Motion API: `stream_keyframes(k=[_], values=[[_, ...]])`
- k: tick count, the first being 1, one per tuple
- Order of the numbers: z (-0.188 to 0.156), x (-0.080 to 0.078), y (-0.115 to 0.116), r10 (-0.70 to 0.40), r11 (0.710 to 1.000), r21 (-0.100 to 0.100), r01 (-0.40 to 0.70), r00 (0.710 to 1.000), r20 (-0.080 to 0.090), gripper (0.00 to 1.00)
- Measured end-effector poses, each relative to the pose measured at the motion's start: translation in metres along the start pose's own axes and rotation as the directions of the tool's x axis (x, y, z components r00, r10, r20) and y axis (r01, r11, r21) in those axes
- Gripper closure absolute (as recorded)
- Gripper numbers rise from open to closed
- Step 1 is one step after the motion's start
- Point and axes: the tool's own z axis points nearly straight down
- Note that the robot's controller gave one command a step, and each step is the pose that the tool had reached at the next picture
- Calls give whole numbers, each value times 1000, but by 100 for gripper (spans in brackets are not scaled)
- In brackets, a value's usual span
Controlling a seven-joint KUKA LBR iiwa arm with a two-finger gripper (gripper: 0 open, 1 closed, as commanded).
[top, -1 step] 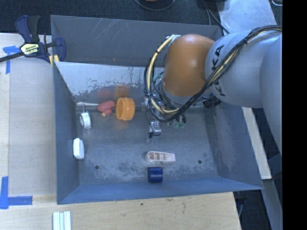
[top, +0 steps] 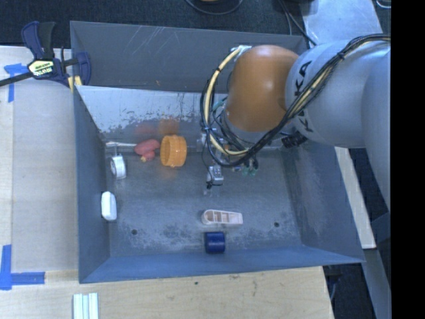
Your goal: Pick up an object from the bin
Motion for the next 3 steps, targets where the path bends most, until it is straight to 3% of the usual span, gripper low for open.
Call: stream_keyframes(k=[1, 2, 3], values=[[40, -39, 32, 75, 997, -1, -75, 997, -2, 0], [60, -38, 43, 20, 1000, 0, -20, 1000, -2, 0], [41, -40, 41, -28, 1000, -1, 28, 1000, 4, 0]])
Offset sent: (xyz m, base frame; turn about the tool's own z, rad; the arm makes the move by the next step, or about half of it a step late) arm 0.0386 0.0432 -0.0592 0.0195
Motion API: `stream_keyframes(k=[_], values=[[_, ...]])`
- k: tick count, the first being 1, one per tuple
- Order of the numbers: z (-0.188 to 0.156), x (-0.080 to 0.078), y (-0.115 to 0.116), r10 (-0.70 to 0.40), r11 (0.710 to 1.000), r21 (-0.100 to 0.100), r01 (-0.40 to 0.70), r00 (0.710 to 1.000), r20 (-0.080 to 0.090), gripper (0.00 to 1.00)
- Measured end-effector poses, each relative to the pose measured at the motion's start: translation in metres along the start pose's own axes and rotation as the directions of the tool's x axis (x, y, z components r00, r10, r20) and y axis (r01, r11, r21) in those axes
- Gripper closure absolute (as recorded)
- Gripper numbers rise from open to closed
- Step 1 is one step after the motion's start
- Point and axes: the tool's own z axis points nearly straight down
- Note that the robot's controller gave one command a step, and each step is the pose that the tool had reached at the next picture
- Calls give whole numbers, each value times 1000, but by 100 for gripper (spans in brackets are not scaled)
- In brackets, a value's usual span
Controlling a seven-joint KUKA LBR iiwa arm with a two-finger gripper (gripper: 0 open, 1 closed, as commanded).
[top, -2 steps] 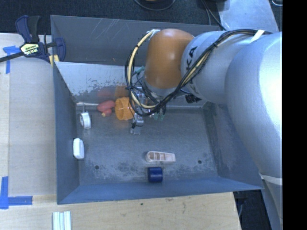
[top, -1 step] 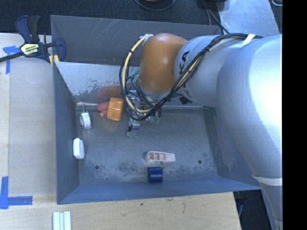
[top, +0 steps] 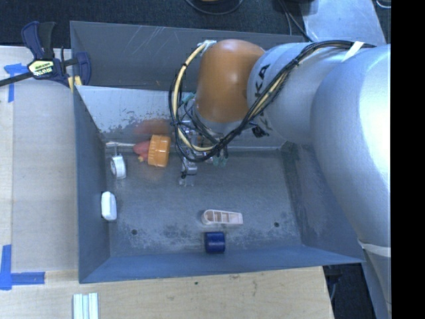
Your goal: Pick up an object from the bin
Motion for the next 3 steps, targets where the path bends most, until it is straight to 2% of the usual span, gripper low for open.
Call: stream_keyframes(k=[1, 2, 3], values=[[21, 1, 46, 17, 1000, -1, -17, 1000, -3, 0], [4, 4, 63, 34, 999, -3, -34, 999, 7, 0], [-105, 0, 52, -35, 999, -1, 35, 999, -1, 0]])
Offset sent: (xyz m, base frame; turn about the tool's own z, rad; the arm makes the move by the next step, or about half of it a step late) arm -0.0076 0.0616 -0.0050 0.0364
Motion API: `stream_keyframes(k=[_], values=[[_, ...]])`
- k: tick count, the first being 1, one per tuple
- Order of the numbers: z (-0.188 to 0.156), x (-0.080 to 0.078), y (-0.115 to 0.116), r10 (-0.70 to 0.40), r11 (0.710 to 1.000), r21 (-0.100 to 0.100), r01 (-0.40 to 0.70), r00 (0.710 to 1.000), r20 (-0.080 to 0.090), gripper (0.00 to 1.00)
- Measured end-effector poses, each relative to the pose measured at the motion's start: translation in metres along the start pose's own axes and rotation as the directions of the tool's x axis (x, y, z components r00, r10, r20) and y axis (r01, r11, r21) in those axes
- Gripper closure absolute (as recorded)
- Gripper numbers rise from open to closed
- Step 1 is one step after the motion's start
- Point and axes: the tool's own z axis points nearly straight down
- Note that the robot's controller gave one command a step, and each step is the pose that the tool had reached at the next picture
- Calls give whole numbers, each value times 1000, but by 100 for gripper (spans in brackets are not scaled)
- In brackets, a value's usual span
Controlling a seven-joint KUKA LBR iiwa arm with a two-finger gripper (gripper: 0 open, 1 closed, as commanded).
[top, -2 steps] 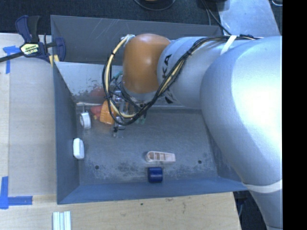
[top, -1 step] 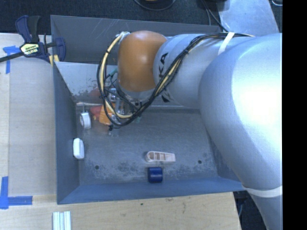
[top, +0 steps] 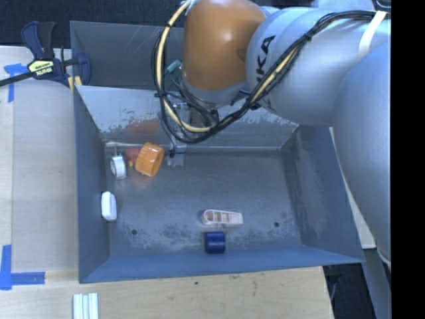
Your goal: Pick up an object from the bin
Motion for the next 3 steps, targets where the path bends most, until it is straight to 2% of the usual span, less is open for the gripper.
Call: stream_keyframes(k=[1, 2, 3], values=[[80, -2, -3, -16, 1000, -1, 16, 1000, 14, 0], [88, 21, 80, -305, 952, -1, 305, 952, 6, 0], [132, 53, 5, -431, 902, 6, 431, 902, 12, 0]])
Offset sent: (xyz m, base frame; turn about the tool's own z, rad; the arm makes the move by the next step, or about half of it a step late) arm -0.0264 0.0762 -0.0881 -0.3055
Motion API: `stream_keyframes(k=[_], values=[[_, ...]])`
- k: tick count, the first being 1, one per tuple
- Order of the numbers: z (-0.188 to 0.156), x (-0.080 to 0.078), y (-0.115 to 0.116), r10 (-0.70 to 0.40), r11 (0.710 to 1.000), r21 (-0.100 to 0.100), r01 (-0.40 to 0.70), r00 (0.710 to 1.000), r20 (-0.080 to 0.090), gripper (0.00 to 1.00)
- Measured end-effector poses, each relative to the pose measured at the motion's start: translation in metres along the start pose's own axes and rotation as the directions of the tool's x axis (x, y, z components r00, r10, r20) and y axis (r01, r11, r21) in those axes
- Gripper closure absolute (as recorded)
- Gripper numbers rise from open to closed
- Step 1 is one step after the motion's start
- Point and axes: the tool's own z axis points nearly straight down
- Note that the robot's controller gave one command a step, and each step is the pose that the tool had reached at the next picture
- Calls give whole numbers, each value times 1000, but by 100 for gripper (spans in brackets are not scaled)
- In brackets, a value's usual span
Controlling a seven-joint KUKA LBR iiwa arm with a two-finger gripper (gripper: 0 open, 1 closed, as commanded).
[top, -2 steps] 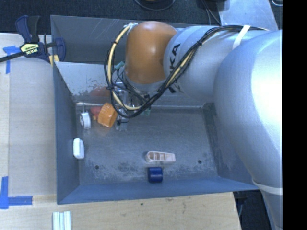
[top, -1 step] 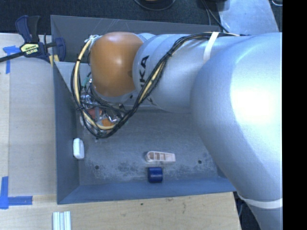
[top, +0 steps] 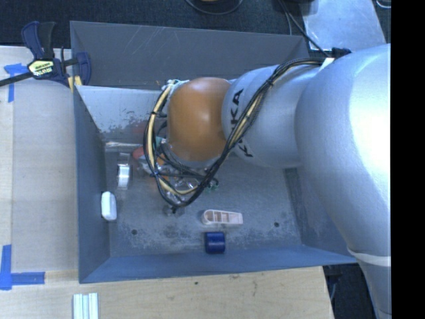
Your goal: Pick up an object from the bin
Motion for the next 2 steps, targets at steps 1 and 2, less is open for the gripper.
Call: stream_keyframes(k=[1, 2], values=[[-1, -26, 5, 80, 997, -6, -80, 997, -2, 0], [-16, -24, 12, 35, 999, 0, -35, 999, 1, 0]])
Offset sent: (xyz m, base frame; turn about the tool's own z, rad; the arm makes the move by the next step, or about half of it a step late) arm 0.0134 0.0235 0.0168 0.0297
